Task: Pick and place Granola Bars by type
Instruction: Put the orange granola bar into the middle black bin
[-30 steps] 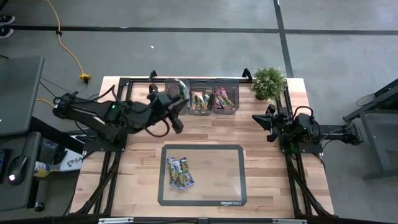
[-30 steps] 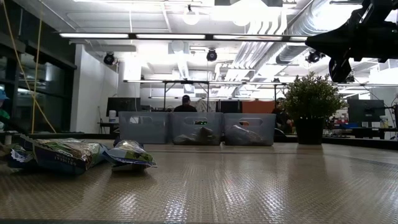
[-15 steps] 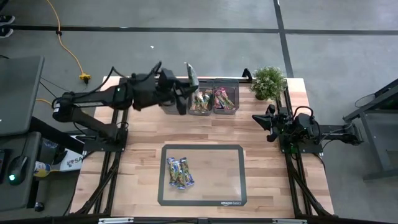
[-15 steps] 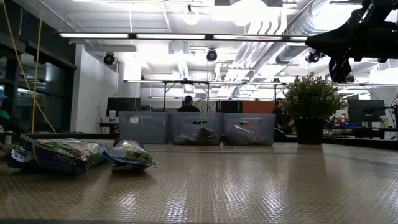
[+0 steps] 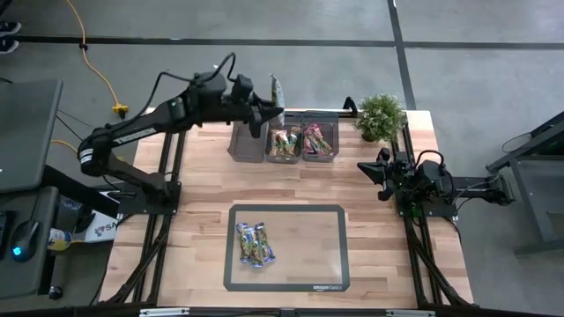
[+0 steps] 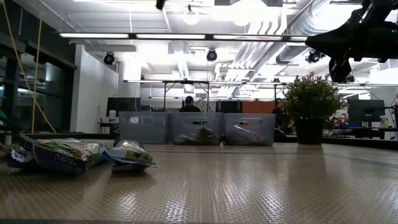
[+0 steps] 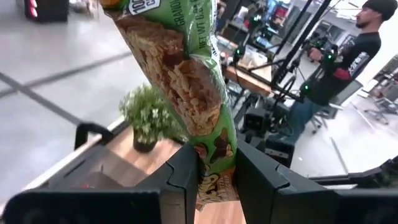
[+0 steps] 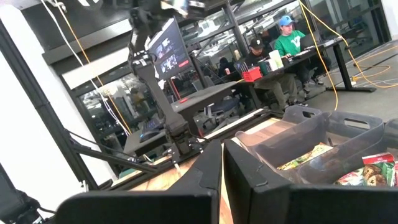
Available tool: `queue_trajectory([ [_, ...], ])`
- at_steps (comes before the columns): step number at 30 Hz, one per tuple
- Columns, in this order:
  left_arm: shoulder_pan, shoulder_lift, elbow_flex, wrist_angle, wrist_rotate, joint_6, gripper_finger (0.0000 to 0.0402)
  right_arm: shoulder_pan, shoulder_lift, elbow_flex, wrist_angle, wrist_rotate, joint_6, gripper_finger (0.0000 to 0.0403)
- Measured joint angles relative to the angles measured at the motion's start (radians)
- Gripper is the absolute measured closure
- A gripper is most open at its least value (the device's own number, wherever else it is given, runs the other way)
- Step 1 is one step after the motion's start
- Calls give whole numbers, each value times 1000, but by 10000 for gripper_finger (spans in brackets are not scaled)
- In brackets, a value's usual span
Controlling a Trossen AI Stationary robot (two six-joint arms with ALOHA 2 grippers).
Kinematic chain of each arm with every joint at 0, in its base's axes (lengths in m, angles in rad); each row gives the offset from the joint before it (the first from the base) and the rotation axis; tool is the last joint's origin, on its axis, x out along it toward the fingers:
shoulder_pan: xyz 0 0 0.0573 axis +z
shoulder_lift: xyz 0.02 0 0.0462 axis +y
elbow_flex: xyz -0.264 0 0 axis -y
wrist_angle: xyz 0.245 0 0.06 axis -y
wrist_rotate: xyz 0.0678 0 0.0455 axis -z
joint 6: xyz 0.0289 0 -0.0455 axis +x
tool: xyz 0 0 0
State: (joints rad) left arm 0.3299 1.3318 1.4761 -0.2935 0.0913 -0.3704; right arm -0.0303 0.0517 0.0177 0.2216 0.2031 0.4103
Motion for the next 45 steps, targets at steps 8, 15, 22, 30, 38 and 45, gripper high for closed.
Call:
queue_trajectory([
  [8, 147, 125, -1, -9, 243, -127, 316, 0, 0, 0, 0, 0, 0, 402],
  [15, 202, 249, -1, -107, 318, -237, 316, 0, 0, 0, 0, 0, 0, 402],
  [22, 207, 368, -1, -229, 316, -281, 316, 0, 0, 0, 0, 0, 0, 402],
  [30, 207, 475, -1, -248, 222, -343, 316, 0, 0, 0, 0, 0, 0, 402],
  [38, 207, 518, -1, -323, 41, -344, 316, 0, 0, 0, 0, 0, 0, 402],
  [45, 207, 553, 3, -374, -9, -342, 316, 0, 0, 0, 0, 0, 0, 402],
])
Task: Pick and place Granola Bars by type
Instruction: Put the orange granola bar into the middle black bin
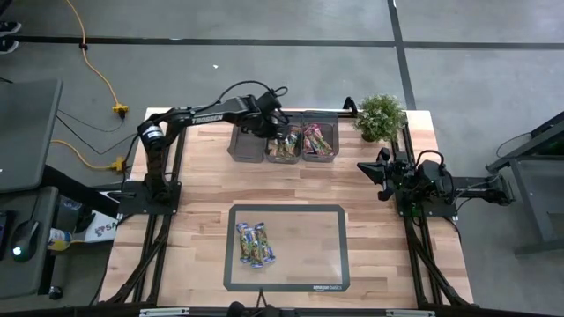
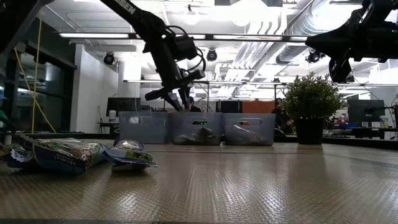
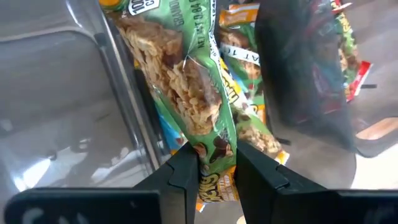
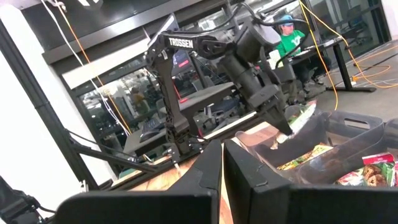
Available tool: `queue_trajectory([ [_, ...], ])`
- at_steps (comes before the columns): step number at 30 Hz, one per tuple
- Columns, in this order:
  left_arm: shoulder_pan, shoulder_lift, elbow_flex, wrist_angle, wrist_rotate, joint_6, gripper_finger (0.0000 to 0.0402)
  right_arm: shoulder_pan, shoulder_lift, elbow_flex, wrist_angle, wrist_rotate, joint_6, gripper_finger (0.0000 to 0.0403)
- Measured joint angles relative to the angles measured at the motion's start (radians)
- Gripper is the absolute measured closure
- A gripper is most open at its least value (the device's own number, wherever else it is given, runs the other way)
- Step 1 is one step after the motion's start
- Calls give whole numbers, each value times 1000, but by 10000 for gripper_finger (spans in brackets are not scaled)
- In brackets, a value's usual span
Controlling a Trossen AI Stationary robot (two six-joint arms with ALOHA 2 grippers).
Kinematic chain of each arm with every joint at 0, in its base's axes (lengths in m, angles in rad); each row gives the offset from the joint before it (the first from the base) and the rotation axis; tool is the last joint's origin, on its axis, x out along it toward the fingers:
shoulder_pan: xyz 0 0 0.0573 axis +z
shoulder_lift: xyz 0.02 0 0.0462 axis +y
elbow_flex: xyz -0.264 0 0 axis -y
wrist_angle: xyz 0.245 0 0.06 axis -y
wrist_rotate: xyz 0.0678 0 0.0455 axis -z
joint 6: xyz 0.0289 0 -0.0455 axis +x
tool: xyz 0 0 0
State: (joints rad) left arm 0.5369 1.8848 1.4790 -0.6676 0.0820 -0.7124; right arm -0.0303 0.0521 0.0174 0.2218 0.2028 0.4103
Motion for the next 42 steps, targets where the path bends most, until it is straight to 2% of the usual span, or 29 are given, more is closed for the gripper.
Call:
queue_trajectory([
  [12, 0, 20, 136, -106, -66, 43, 316, 0, 0, 0, 0, 0, 0, 402],
  [21, -38, 178, 430, -347, -97, 115, 316, 0, 0, 0, 0, 0, 0, 402],
  [25, -42, 247, 515, -399, -90, 101, 316, 0, 0, 0, -1, 0, 0, 402],
  [35, -47, 338, 550, -454, -62, 76, 316, 0, 0, 0, 0, 0, 0, 402],
  [42, -47, 344, 552, -448, -70, 79, 316, 0, 0, 0, -1, 0, 0, 402],
])
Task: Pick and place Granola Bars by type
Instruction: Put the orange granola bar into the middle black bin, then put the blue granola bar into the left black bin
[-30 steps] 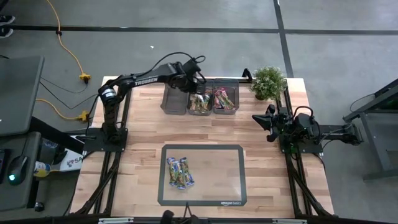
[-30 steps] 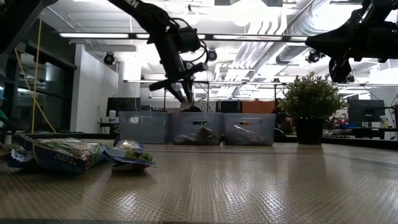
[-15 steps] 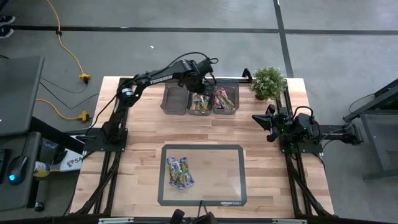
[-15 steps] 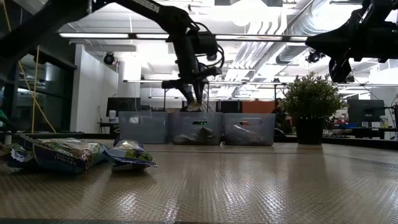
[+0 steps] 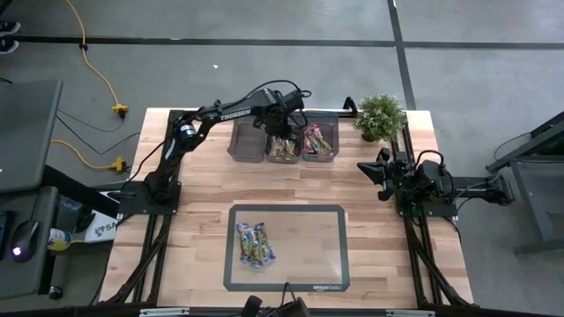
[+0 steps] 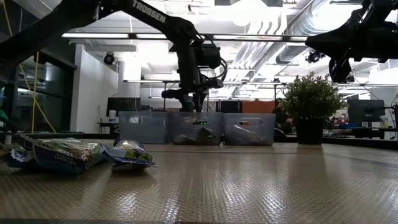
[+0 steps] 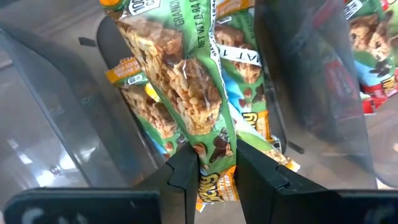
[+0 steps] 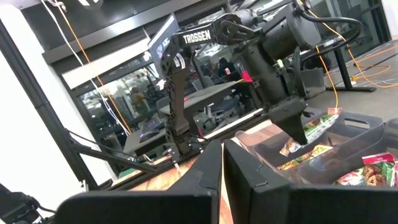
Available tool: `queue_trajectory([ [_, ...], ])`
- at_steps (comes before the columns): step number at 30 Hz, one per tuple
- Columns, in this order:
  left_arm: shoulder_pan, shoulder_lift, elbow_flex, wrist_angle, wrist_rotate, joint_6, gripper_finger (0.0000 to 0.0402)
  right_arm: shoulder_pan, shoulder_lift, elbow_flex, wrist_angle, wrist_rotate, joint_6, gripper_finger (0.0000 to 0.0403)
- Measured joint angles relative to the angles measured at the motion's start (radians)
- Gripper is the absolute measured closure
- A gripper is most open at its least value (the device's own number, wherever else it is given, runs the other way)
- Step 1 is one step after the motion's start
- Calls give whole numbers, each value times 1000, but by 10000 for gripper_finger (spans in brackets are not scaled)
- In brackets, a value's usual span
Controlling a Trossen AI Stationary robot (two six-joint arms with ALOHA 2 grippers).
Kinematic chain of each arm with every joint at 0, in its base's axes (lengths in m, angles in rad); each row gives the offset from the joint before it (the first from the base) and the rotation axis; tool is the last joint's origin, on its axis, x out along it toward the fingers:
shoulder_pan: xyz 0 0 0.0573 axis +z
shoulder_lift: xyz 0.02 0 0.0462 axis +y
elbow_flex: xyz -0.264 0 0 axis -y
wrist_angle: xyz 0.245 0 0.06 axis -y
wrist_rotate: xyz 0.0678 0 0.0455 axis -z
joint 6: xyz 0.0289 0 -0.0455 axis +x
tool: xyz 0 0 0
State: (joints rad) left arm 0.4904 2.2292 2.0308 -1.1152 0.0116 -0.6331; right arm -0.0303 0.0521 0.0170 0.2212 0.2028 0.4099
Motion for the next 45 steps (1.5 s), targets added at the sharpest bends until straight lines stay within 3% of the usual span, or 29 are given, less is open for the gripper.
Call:
queue_trajectory([
  [14, 0, 0, 0, 13, 63, 57, 311, 0, 0, 0, 0, 0, 0, 402],
  [25, 0, -1, 0, 24, 62, 63, 179, 0, 0, 0, 0, 0, 0, 402],
  [29, 0, -12, -2, 20, 44, 90, 158, 0, 0, 0, 0, 0, 0, 402],
  [36, 0, -107, -2, 47, -63, 156, 156, 0, 0, 0, 0, 0, 0, 402],
  [45, -50, -316, -1, 38, -146, 180, 156, 0, 0, 0, 0, 0, 0, 402],
])
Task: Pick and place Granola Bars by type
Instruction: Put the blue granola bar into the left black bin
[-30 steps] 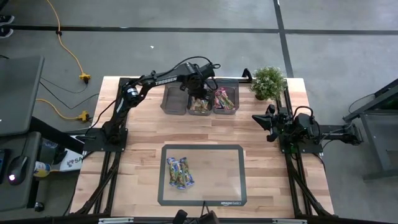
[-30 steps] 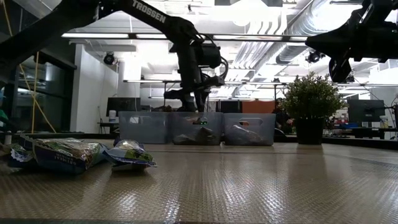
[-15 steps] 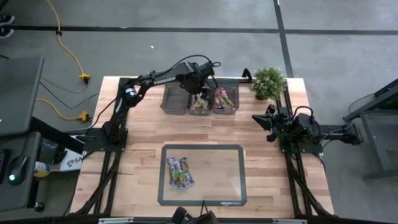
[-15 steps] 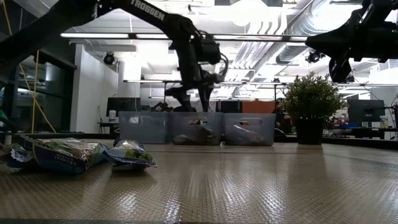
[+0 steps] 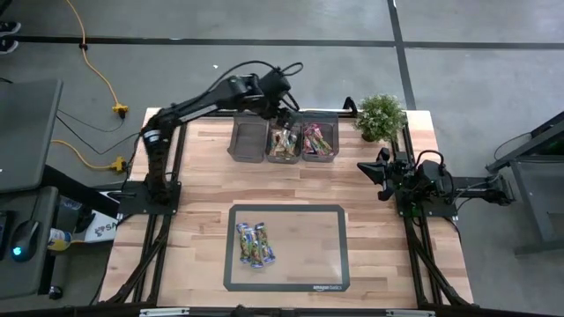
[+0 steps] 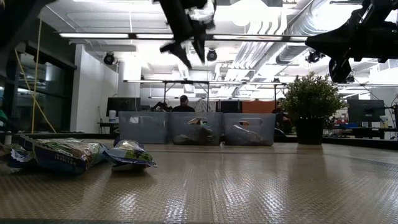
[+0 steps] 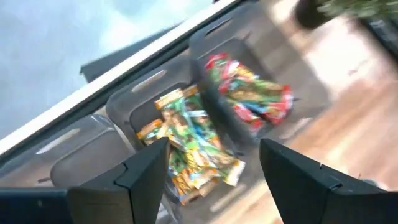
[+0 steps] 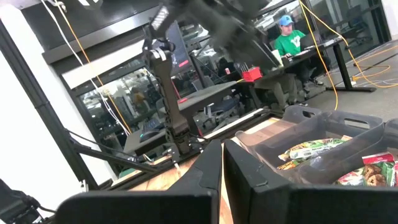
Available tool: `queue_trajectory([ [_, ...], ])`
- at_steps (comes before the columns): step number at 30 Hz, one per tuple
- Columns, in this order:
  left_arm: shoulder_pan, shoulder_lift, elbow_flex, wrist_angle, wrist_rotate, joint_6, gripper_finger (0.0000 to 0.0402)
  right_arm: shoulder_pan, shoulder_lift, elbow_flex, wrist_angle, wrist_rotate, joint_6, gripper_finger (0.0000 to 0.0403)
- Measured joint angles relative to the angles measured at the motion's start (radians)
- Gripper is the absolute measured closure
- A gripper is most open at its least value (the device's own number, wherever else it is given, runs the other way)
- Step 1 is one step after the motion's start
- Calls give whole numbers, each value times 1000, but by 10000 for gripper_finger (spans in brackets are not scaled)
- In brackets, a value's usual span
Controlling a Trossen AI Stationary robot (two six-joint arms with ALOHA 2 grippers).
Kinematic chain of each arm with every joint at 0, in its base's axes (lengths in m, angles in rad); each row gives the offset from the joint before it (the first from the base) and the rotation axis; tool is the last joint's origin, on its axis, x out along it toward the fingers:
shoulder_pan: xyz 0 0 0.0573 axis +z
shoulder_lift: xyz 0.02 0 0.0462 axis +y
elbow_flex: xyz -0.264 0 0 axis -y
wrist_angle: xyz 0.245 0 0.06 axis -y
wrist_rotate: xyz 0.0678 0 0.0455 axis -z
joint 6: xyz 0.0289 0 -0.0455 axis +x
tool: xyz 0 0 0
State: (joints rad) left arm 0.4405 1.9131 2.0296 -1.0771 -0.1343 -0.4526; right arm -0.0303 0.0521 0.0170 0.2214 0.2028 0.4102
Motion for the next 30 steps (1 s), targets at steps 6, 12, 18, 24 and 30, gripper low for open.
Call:
queue_trajectory([
  [6, -52, -160, 0, -6, -69, -14, 156, 0, 0, 0, 0, 0, 0, 402],
  [12, -110, -335, 0, -6, -161, -15, 156, 0, 0, 0, 0, 0, 0, 402],
  [18, -196, -484, 0, -66, -312, -55, 156, 0, 0, 0, 0, 0, 0, 402],
  [24, -330, -587, 0, -174, -460, -160, 156, 0, 0, 0, 0, 0, 0, 402],
  [30, -471, -647, 0, -331, -650, -341, 156, 0, 0, 0, 0, 0, 0, 402],
])
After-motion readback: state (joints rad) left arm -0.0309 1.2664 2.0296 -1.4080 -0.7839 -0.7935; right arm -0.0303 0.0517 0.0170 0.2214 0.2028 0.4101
